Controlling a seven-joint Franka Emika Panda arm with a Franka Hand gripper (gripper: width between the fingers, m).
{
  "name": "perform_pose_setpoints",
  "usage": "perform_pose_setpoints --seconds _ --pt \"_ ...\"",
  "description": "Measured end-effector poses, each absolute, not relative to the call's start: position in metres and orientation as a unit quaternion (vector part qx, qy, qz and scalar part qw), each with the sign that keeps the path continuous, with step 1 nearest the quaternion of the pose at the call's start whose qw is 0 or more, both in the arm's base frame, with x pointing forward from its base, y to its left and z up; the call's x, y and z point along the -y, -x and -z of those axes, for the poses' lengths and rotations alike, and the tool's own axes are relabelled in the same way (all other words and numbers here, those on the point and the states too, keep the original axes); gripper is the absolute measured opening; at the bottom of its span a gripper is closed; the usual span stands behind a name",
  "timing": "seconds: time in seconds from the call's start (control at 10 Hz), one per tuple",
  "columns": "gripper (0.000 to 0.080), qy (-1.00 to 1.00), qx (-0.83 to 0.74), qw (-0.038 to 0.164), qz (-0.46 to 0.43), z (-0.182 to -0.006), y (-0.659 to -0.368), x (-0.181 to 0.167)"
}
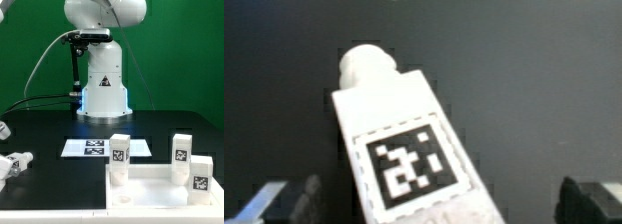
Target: Assemble square table
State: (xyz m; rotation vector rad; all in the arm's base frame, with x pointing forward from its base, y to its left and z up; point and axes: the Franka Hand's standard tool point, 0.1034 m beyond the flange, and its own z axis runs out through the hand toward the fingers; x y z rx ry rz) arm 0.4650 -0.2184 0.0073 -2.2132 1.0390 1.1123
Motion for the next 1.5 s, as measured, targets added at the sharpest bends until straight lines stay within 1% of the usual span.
perform_pose_setpoints --seconds 0.1,0.2,0.3,0.5,0.6,0.7,0.8,0.9,1.0,1.1,1.2,1.3,1.4,1.5 --pt "0.064 0.802 -0.374 0.228 -0.405 -0.007 -0.466 0.215" --pt "0.0474 0.801 -0.372 0.231 -0.408 -0.008 -0.466 0.212" --pt "0.0279 0.8 -0.369 0.233 -0.41 -0.008 -0.466 0.209" --pt "0.0283 0.8 -0.369 0.234 -0.411 -0.008 -0.466 0.208" --pt "0.0283 0.803 -0.368 0.232 -0.409 -0.012 -0.469 0.207" --pt "0.0283 0.806 -0.362 0.232 -0.407 -0.034 -0.478 0.199" --pt "0.0283 0.807 -0.356 0.235 -0.408 -0.062 -0.487 0.188" --pt "0.0283 0.824 -0.349 0.228 -0.383 -0.084 -0.504 0.18" --pt "0.0283 0.853 -0.343 0.211 -0.331 -0.101 -0.522 0.174" --pt "0.0284 0.869 -0.35 0.197 -0.288 -0.102 -0.526 0.173" --pt "0.0284 0.876 -0.358 0.188 -0.262 -0.097 -0.526 0.174" --pt "0.0284 0.887 -0.363 0.176 -0.226 -0.097 -0.533 0.175" --pt "0.0284 0.893 -0.363 0.169 -0.205 -0.1 -0.537 0.169" --pt "0.0284 0.9 -0.37 0.158 -0.168 -0.11 -0.557 0.156"
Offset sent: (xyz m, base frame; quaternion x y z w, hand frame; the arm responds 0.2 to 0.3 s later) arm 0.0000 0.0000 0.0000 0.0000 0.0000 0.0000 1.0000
